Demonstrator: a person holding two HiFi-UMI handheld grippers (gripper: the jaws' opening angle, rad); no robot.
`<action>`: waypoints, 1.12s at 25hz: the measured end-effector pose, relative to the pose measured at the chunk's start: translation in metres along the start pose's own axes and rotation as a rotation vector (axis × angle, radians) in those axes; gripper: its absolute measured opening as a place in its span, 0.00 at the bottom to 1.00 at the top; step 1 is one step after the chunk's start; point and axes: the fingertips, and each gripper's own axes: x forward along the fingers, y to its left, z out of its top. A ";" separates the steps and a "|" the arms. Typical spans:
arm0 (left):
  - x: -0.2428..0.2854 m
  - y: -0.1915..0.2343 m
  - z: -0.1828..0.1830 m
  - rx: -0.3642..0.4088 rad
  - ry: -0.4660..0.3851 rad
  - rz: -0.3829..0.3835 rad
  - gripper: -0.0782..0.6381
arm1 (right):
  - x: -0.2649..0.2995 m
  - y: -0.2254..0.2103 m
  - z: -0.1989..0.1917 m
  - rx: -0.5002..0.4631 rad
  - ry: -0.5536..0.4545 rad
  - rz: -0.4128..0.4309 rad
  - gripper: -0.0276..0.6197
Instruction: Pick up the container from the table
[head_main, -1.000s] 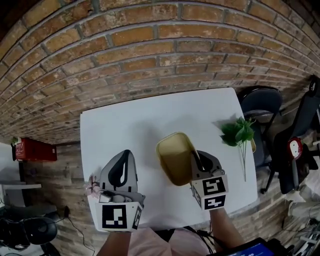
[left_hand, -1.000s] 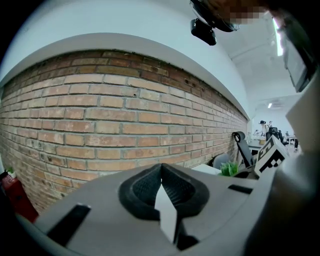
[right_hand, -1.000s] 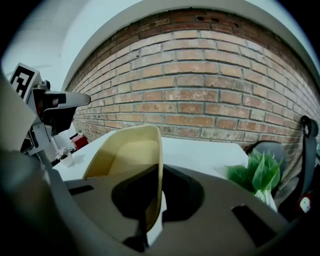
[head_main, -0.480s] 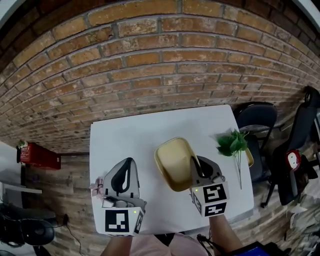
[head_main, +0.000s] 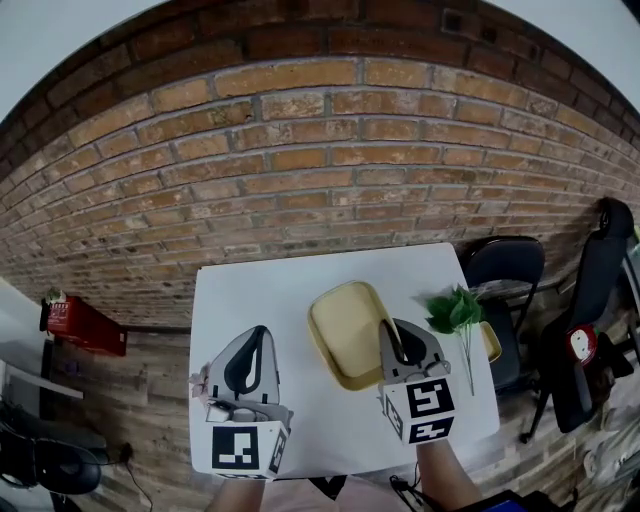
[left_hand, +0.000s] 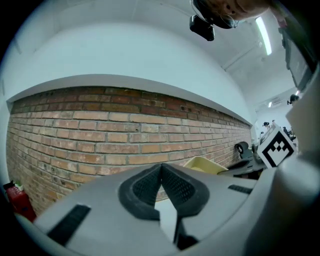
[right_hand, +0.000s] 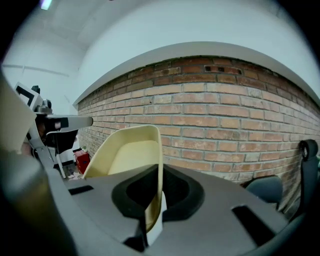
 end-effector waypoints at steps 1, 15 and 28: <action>-0.002 -0.001 0.005 0.004 -0.009 0.003 0.12 | -0.003 0.000 0.006 -0.004 -0.014 0.000 0.05; -0.026 -0.011 0.063 0.035 -0.138 0.037 0.12 | -0.058 -0.007 0.080 -0.068 -0.211 -0.025 0.05; -0.038 -0.013 0.116 0.052 -0.262 0.052 0.12 | -0.100 -0.013 0.138 -0.136 -0.365 -0.069 0.05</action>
